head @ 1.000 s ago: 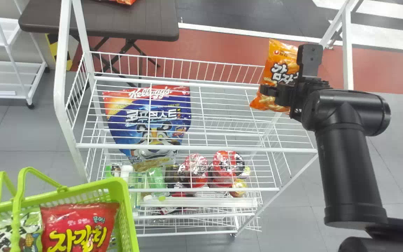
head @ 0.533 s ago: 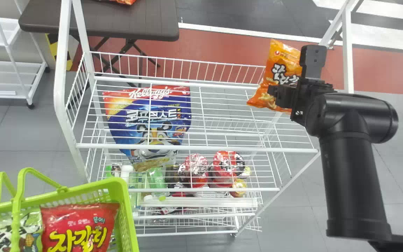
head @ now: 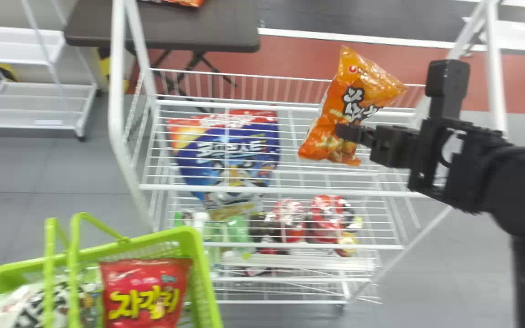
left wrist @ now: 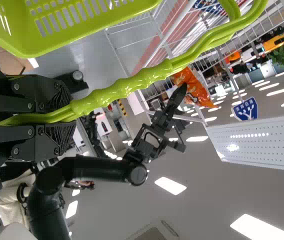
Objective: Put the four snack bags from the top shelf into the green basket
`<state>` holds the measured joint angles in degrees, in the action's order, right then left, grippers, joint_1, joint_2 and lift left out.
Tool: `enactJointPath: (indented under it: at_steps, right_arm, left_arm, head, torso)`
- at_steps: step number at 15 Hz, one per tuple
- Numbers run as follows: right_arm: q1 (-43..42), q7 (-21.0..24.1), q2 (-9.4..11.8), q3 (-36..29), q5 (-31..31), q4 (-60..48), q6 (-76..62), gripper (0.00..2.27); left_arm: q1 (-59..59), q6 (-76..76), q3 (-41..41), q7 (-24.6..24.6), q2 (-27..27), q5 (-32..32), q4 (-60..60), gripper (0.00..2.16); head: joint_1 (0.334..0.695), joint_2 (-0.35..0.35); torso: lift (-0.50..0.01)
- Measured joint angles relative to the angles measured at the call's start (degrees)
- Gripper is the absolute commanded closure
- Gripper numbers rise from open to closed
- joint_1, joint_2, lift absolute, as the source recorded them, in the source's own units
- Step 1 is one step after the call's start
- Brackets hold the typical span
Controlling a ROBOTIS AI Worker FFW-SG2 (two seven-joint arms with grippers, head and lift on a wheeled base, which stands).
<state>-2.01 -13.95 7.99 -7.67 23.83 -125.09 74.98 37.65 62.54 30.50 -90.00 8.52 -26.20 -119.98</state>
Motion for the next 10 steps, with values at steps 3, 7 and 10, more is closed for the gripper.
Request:
enactJointPath:
  at_steps: [3,7,10]
  right_arm:
    - [3.09,-0.75,0.2,5.12,10.4,-6.56,7.3,2.25]
    - [3.24,-1.01,0.18,19.55,13.74,-6.77,9.35,2.25]
    - [2.21,-0.94,-0.8,27.41,14.85,-2.01,8.05,2.25]
  left_arm:
    - [-0.04,0.0,0.25,0.0,-0.09,-0.12,-0.01,2.15]
    - [-0.04,0.0,0.44,0.0,-0.29,-0.25,0.11,2.15]
    - [-0.09,0.0,0.44,0.0,-0.35,-0.25,0.31,2.15]
  head:
    - [0.695,0.215]
    - [0.695,0.35]
    - [0.695,0.35]
  torso:
    - [0.0]
    - [0.0]
    - [0.0]
